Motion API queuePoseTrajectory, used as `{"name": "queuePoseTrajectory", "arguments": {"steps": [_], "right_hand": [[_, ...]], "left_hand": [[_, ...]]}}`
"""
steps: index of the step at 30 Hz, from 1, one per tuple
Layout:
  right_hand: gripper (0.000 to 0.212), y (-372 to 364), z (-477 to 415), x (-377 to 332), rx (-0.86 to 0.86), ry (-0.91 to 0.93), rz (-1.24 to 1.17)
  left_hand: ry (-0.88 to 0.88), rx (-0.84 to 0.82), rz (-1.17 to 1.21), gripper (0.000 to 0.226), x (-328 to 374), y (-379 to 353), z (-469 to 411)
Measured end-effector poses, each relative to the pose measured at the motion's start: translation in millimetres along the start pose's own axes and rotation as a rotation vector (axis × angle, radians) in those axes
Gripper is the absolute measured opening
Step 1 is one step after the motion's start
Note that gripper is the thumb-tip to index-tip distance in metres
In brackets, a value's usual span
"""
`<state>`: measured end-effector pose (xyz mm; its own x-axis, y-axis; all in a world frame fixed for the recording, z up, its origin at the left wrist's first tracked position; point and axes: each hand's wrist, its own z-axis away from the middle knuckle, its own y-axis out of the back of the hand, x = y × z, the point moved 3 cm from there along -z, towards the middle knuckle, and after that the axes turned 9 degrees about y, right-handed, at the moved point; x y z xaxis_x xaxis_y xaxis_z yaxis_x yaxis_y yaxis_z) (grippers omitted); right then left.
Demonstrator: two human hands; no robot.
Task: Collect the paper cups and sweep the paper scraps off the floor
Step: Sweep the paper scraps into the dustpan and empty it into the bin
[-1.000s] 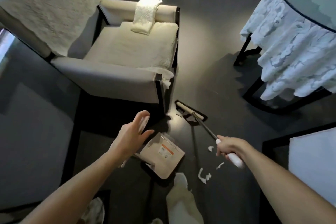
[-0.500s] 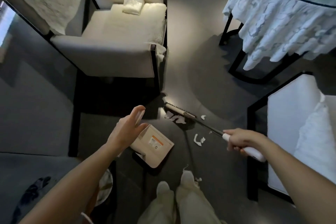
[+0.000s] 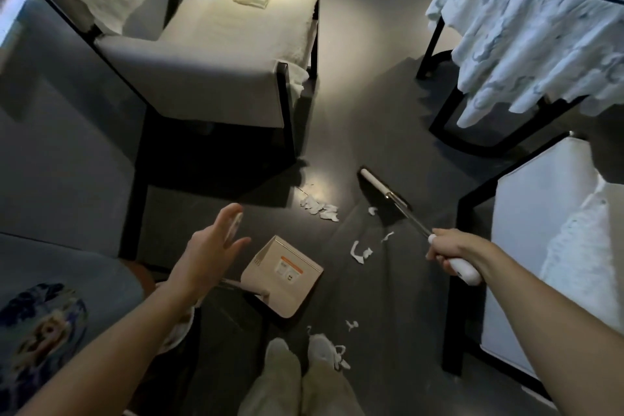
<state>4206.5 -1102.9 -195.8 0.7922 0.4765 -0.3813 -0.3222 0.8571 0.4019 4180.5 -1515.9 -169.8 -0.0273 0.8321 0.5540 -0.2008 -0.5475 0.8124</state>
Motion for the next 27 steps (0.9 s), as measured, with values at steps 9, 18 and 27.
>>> {"name": "queuePoseTrajectory", "arguments": {"steps": [9,18,27], "right_hand": [[0.048,-81.0,52.3,21.5,-0.117,-0.07,-0.157],[0.051,-127.5,135.0,65.0,-0.142,-0.131,-0.402],[0.059,-126.8,169.0,76.6,-0.095,-0.033,-0.351]], "left_hand": [[0.022,-0.034,0.009,0.06,-9.0,-6.3,40.8],[-0.065,-0.049,0.078,0.05,-33.3,-2.3,128.8],[0.01,-0.064,0.111,0.048,-29.4,-2.1,188.1]]}}
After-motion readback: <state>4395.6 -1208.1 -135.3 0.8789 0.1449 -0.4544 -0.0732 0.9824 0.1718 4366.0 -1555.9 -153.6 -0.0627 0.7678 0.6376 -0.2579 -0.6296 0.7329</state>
